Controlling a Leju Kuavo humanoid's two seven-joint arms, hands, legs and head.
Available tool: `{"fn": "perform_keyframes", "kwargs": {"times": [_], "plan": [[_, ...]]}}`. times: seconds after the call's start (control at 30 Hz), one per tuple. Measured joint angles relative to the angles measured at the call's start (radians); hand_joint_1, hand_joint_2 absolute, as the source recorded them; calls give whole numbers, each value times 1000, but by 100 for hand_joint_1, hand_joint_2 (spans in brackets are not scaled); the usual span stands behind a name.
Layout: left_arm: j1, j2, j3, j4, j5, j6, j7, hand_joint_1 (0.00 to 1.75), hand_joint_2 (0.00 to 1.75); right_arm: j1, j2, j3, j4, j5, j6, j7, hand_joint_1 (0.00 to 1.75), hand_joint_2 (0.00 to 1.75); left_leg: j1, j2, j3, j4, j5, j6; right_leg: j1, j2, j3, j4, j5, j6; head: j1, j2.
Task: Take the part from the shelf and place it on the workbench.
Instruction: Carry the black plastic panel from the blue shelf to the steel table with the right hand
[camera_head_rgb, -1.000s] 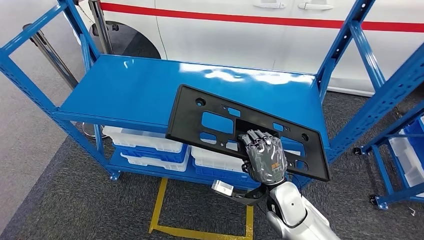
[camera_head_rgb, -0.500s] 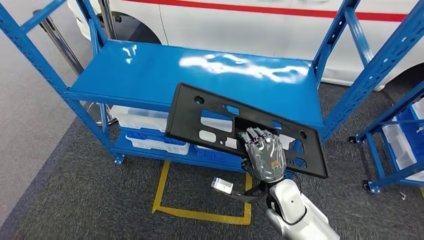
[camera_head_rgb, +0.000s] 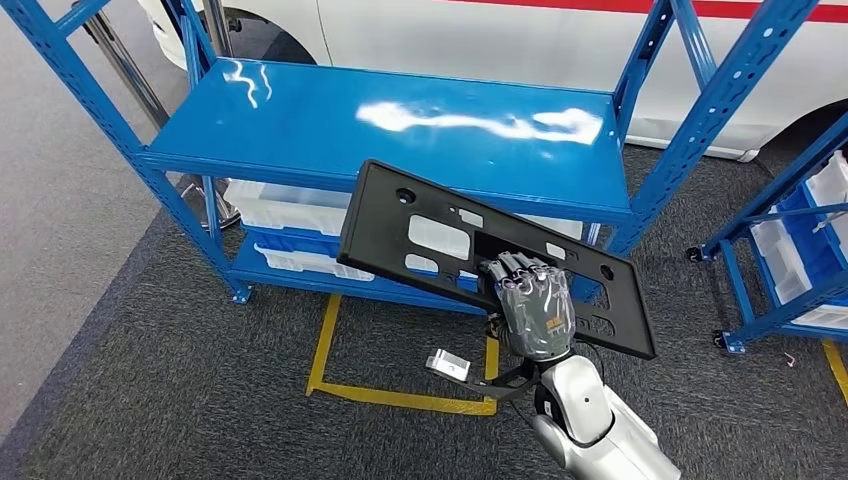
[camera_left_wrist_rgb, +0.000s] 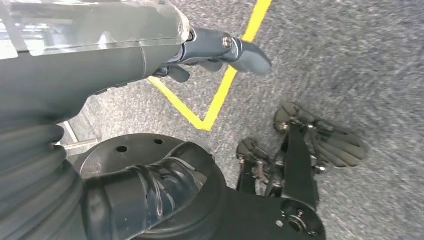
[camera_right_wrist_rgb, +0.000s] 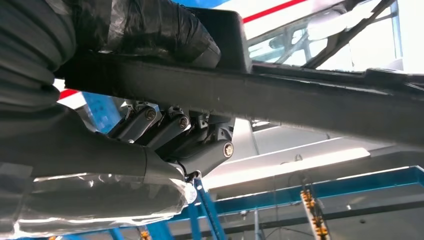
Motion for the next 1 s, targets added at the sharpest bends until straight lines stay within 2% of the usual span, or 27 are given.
{"fn": "perform_keyframes", "kwargs": {"times": [0.03, 0.07, 0.13, 0.17, 0.2, 0.23, 0.27, 0.3, 0.37, 0.4, 0.47, 0.5, 0.53, 0.6, 0.63, 0.67, 0.7, 0.73, 0.77, 0.8, 0.83, 0.87, 0.9, 0.93, 1.0], "plan": [[0, 3, 0, 1, 0, -1, 0, 0, 175, -1, 2, 0, 1, 0, 0, 0, 175, 175, 1, -1, -11, 22, -27, -5, -3, -2, -9, -3, 11, -9, 0, 0], [0, 5, 0, 2, 0, -2, 0, 0, 175, -2, 4, 0, 2, 0, 0, 0, 175, 175, 2, -2, -26, 64, -70, -9, -5, -5, -19, -6, 22, -16, -1, 0], [1, 9, 0, 3, 0, -3, 0, 0, 175, -2, 8, 0, 3, 0, 0, 0, 175, 175, 5, -3, -58, 189, -165, -16, -3, -6, -43, -5, 41, -22, -1, 0], [1, 10, 0, 4, 0, -3, 0, 0, 175, -2, 8, 0, 4, -1, 0, 0, 175, 175, 6, -3, -67, 246, -189, -19, -2, -7, -56, -3, 50, -21, -1, 0], [0, 12, 0, 5, 0, -4, 0, 0, 175, -2, 9, 1, 5, -1, 0, 0, 175, 175, 6, -3, -64, 278, -188, -22, -2, -8, -70, -1, 58, -19, -1, 0], [0, 14, 0, 5, 0, -4, 0, 0, 175, -2, 9, 1, 6, -2, 0, 0, 175, 175, 8, -3, -44, 276, -166, -24, -3, -8, -83, 3, 66, -17, -1, 0], [0, 15, 0, 5, -1, -5, 0, 0, 175, -2, 9, 1, 6, -8, 0, -1, 175, 175, 10, -3, -7, 238, -136, -25, -4, -9, -96, 7, 72, -14, -1, 0], [-1, 16, 0, 5, -2, -5, 0, 0, 175, -2, 9, 1, 7, -19, 0, -4, 175, 175, 12, -3, 40, 176, -115, -25, -5, -8, -108, 13, 77, -9, -1, 0], [-3, 17, 0, 7, -1, -3, 0, 0, 175, -2, 10, 1, 7, -49, 0, -12, 175, 175, 10, -8, 124, 47, -114, -21, -4, -8, -126, 25, 88, 1, -1, 0], [-4, 17, 0, 8, 0, -1, 1, 0, 175, -2, 10, 1, 8, -63, 0, -17, 175, 175, 8, -10, 144, 11, -124, -17, -3, -8, -132, 27, 95, 7, -1, 0], [-5, 17, 0, 11, 2, 5, 1, 0, 175, 0, 12, 0, 10, -83, 0, -32, 175, 175, 6, -12, 146, -9, -125, -5, -1, -8, -138, 25, 111, 18, 0, 0], [-7, 17, 0, 13, 4, 7, 2, 0, 175, 1, 13, 0, 11, -94, 0, -40, 175, 175, 7, -10, 141, -10, -117, 3, -2, -7, -142, 27, 106, 22, 0, 0], [-8, 18, 0, 14, 6, 9, 2, 0, 175, 2, 14, 0, 12, -111, 1, -46, 175, 175, 8, -7, 134, -12, -108, 13, -3, -6, -149, 44, 83, 27, 0, 0], [-11, 20, 0, 15, 9, 10, 3, 0, 175, 4, 17, -1, 15, -165, 4, -55, 175, 175, 7, -3, 115, -12, -90, 31, -5, -4, -175, 137, -8, 31, 1, 0], [-11, 21, 1, 16, 10, 10, 3, 0, 175, 6, 18, -1, 16, -197, 5, -59, 175, 175, 5, -2, 103, -9, -82, 37, -5, -3, -191, 204, -55, 32, 1, 0], [-11, 21, 1, 16, 10, 10, 2, 0, 175, 8, 20, -1, 16, -224, 7, -62, 175, 175, 2, -1, 89, -5, -75, 39, -4, -2, -201, 265, -83, 33, 1, 0], [-11, 21, 1, 16, 9, 10, 1, 0, 175, 11, 22, -1, 16, -245, 9, -65, 175, 175, -1, -1, 75, 0, -67, 40, -4, -2, -200, 301, -89, 32, 1, 0], [-11, 21, 1, 16, 8, 9, 0, 0, 175, 13, 23, -1, 16, -260, 12, -69, 175, 175, -4, -1, 61, 6, -61, 40, -3, -1, -184, 306, -75, 28, 1, 0], [-12, 21, 0, 16, 7, 9, -1, 0, 175, 15, 25, -1, 16, -272, 17, -72, 175, 175, -7, -1, 49, 10, -55, 40, 0, -1, -151, 275, -49, 22, 1, 0], [-12, 20, 0, 16, 6, 9, -1, 0, 175, 16, 26, -1, 16, -283, 21, -76, 175, 175, -9, -2, 39, 14, -49, 40, 4, 0, -104, 216, -26, 12, 1, 0], [-12, 19, 0, 16, 6, 9, -1, 0, 175, 16, 27, -1, 14, -291, 24, -79, 175, 175, -12, -2, 31, 16, -42, 38, 8, 0, -56, 145, -18, 1, 1, 0], [-12, 17, 0, 16, 6, 9, -1, 0, 175, 16, 29, -1, 13, -297, 26, -81, 175, 175, -13, -1, 25, 16, -34, 35, 13, 0, -16, 80, -20, -6, 1, 0], [-12, 16, 0, 17, 6, 9, -1, 0, 175, 16, 30, -1, 11, -300, 27, -82, 175, 175, -11, -1, 21, 14, -25, 30, 17, 0, 8, 36, -26, -12, 0, 0], [-13, 14, 0, 17, 7, 9, -2, 0, 175, 16, 30, -1, 10, -302, 27, -84, 175, 175, -10, 0, 17, 11, -16, 24, 21, 0, 16, 13, -28, -14, 1, 0], [-12, 14, 0, 18, 7, 7, -3, 0, 175, 16, 31, -1, 9, -302, 29, -86, 175, 175, -8, -1, 11, 5, -5, 11, 21, -3, 9, -7, -6, -16, 1, 0]]}}
